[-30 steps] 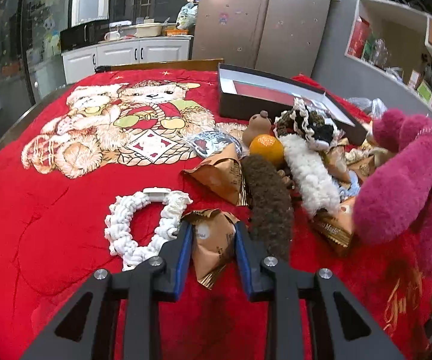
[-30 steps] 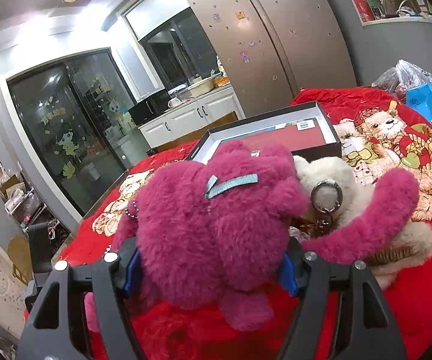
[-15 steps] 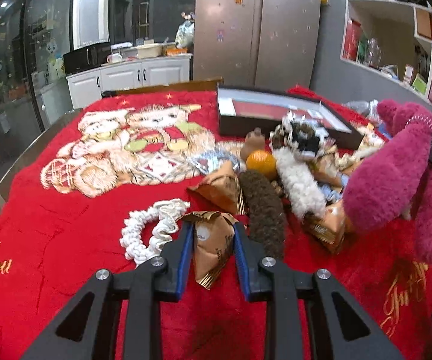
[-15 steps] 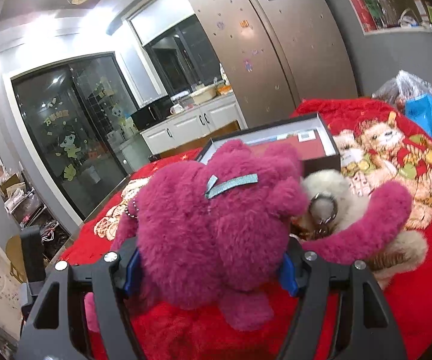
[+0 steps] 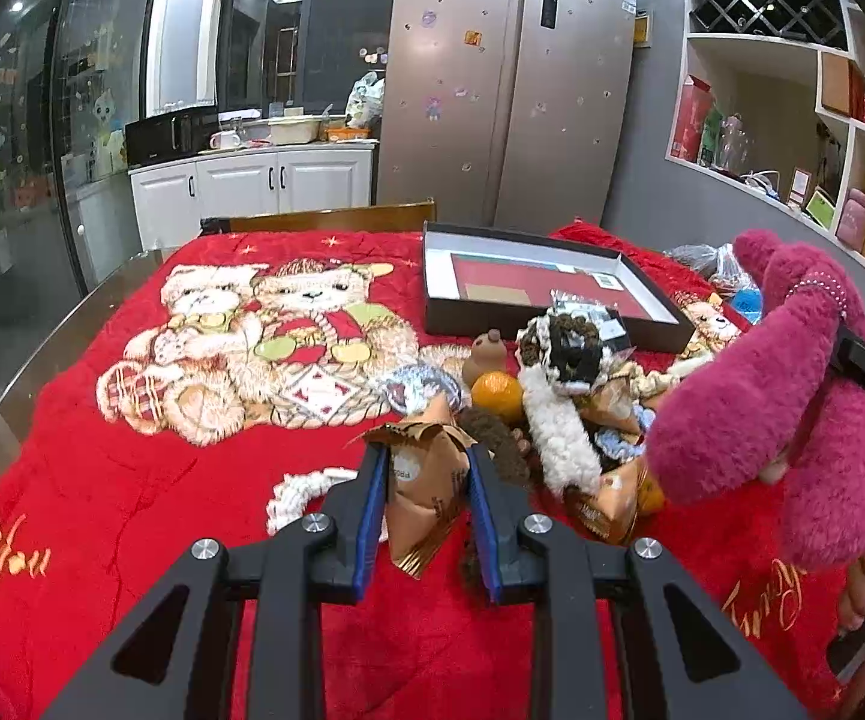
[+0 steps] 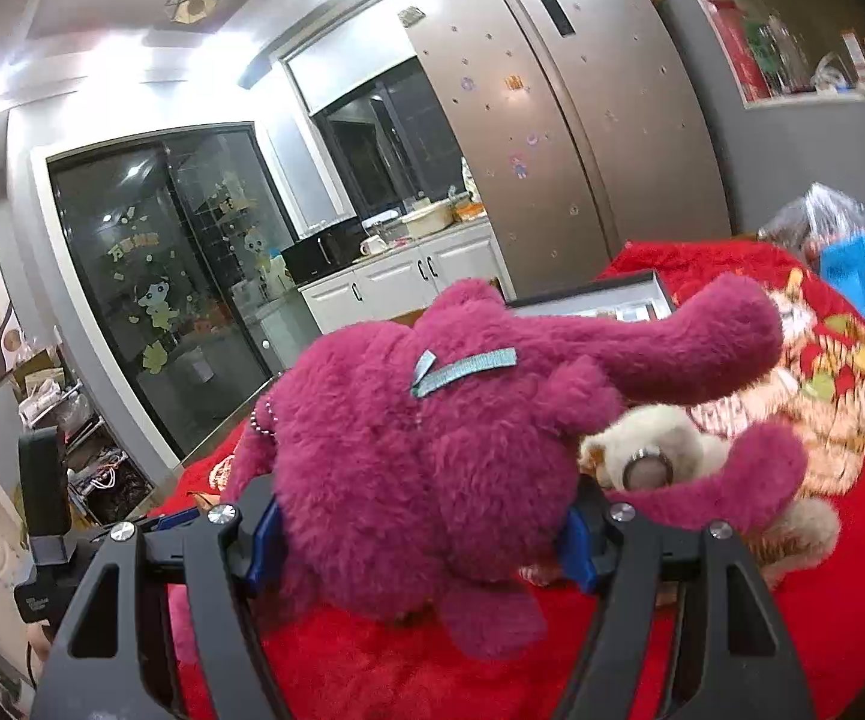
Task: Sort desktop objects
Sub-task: 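Lift the gold packet with left and pink plush with right over the black box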
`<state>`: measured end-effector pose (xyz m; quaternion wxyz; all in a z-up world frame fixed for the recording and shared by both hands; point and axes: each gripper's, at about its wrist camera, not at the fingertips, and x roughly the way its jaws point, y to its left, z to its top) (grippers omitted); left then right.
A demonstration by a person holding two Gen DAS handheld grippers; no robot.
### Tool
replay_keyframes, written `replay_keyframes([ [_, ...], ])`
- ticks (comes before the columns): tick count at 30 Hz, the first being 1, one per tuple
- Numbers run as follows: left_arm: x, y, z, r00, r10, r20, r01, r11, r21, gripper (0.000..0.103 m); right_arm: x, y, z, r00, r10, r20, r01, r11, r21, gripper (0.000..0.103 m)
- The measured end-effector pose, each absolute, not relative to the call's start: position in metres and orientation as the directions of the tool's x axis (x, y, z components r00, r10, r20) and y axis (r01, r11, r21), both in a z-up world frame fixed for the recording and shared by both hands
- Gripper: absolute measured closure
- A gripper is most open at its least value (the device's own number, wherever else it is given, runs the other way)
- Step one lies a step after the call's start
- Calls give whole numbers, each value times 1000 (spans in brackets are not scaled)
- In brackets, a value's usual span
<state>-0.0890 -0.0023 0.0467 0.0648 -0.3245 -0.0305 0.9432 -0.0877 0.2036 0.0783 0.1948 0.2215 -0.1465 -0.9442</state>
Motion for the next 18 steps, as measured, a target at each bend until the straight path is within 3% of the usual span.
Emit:
replay_keyframes([
  [18,-157,34,117,-819,220,-531,-213,-974,-74,76,-160,187,156,-838,-393,-379,269,-902,339,31],
])
